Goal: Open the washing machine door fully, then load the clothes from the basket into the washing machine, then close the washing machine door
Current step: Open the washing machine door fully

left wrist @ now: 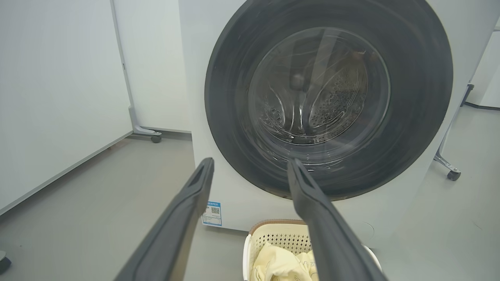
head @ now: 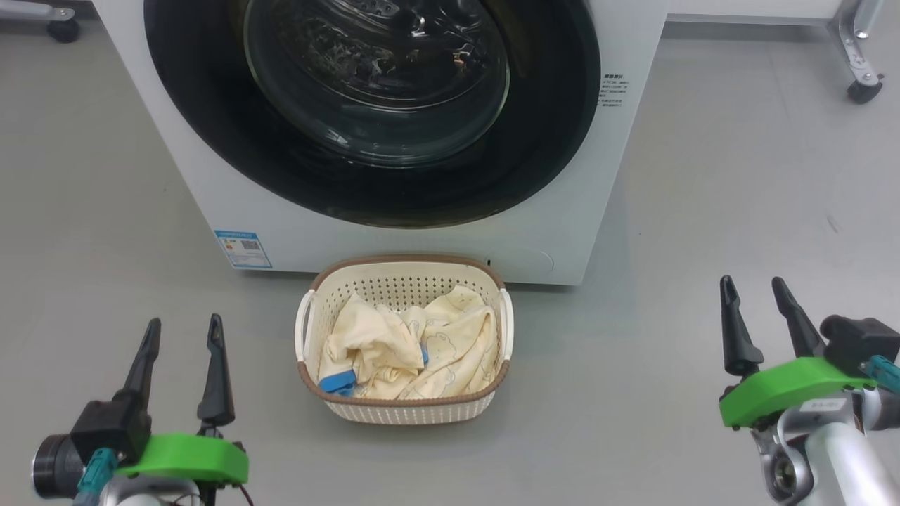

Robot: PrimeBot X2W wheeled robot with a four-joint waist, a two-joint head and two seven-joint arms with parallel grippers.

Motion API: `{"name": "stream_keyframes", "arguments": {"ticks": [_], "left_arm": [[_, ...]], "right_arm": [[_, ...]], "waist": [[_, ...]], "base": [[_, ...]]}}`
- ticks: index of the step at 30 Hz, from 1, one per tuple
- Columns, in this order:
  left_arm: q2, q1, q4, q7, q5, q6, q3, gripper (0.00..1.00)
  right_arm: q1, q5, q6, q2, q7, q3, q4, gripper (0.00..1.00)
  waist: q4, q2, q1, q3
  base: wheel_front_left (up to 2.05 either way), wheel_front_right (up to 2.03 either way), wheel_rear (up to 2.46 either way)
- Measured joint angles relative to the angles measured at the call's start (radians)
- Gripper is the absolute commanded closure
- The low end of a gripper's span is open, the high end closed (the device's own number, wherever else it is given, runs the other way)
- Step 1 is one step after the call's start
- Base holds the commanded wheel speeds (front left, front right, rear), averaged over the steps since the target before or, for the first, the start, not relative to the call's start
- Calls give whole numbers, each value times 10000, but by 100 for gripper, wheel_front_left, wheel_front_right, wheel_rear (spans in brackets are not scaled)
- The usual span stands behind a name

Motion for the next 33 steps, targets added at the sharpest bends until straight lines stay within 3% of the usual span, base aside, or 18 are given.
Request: {"name": "stream_keyframes", "arguments": {"ticks": [8,20,29,30,33], "left_arm": [[44,1,13,0,127,-2,-263,0],[54,-385,27,0,92,-73,-579,0],[12,-841,59,0,-48,-75,-815,0],[-4,-906,59,0,-48,-75,-848,0],[-35,-1127,61,0,-50,-75,-976,0]], "right_arm": [[-684,550,0,-29,2,-165,-25,0],[-3546,1954,0,-704,10,-650,-211,0],[-5528,3814,-2,-748,27,-1703,324,0],[-5742,4205,-2,-708,63,-1931,481,4],[-6241,4686,-2,-761,127,-2220,934,100]], "waist": [[97,0,0,211],[404,0,0,944],[797,0,1,1575],[852,0,1,1666],[1018,0,1,1955]], "base": [[0,0,0],[0,0,0],[0,0,0],[0,0,0],[0,0,0]]}}
